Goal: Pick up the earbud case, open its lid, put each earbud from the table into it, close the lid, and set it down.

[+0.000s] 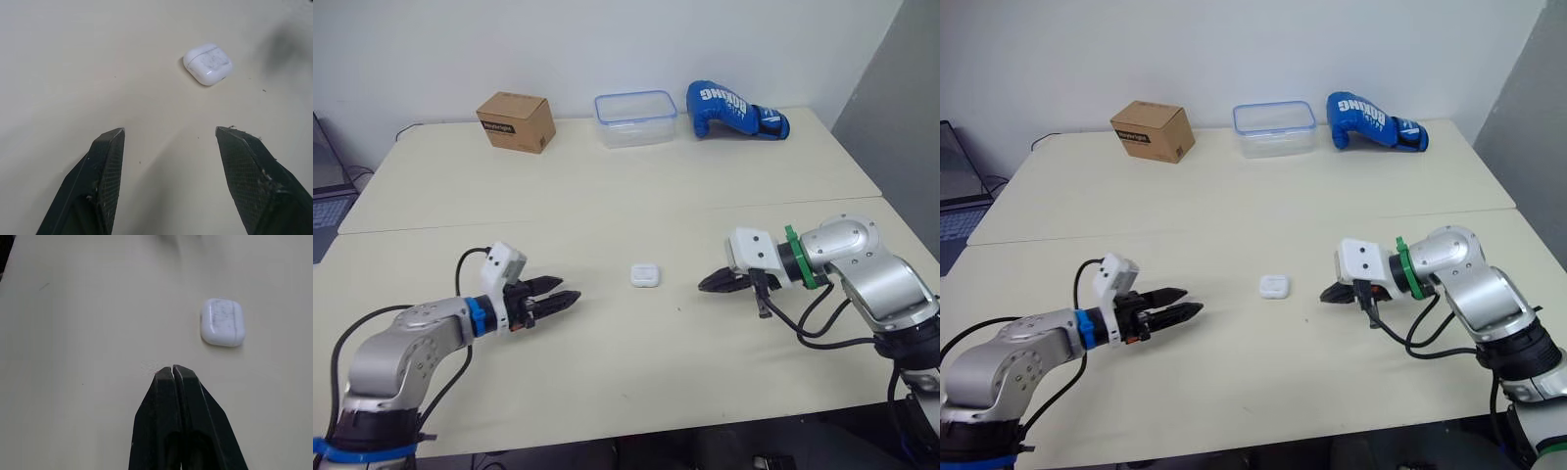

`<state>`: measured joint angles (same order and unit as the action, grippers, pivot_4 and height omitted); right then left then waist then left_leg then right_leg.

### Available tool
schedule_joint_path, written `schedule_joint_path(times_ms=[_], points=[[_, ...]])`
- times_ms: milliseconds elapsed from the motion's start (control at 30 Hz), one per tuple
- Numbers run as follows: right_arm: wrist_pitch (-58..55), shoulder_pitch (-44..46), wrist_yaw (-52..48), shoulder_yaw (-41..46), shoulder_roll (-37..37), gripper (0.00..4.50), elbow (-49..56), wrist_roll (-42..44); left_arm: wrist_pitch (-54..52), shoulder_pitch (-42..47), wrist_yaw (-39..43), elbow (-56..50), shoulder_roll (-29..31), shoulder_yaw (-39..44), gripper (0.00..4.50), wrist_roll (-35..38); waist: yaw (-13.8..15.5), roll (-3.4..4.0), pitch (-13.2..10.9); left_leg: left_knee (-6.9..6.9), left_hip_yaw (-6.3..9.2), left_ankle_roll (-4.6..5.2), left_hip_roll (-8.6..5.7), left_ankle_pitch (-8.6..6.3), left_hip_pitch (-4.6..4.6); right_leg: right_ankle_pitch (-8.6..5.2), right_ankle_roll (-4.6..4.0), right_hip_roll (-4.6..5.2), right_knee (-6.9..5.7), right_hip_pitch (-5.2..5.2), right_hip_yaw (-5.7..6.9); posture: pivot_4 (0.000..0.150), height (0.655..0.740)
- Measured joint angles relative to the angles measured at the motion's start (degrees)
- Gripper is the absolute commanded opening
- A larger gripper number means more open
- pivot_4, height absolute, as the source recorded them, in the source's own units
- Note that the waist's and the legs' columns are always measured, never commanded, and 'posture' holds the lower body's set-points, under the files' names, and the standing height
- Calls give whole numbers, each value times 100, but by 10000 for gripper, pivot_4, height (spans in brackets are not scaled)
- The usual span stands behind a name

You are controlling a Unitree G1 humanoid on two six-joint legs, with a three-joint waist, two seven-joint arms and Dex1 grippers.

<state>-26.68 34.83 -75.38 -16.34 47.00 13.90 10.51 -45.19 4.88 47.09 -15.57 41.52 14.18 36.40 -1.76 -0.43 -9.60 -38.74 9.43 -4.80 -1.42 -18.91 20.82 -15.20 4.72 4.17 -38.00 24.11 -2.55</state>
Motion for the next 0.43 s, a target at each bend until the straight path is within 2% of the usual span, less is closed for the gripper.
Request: schedule_joint_path(times_ms=[133, 433], points=[[-116, -215, 65, 196, 193, 0, 77, 41, 149, -350, -40, -247, -9, 229, 30795, 56, 6, 0, 0, 0, -2, 3, 0, -1, -2, 0, 0, 0, 0, -4, 1, 1500, 7400], [-194, -236, 182, 208, 197, 0, 111, 168, 186, -375, -264, -334, -146, 291, 30795, 185, 3, 0, 0, 0, -3, 3, 1, -1, -2, 0, 0, -1, 1, -3, 1, 1500, 7400]])
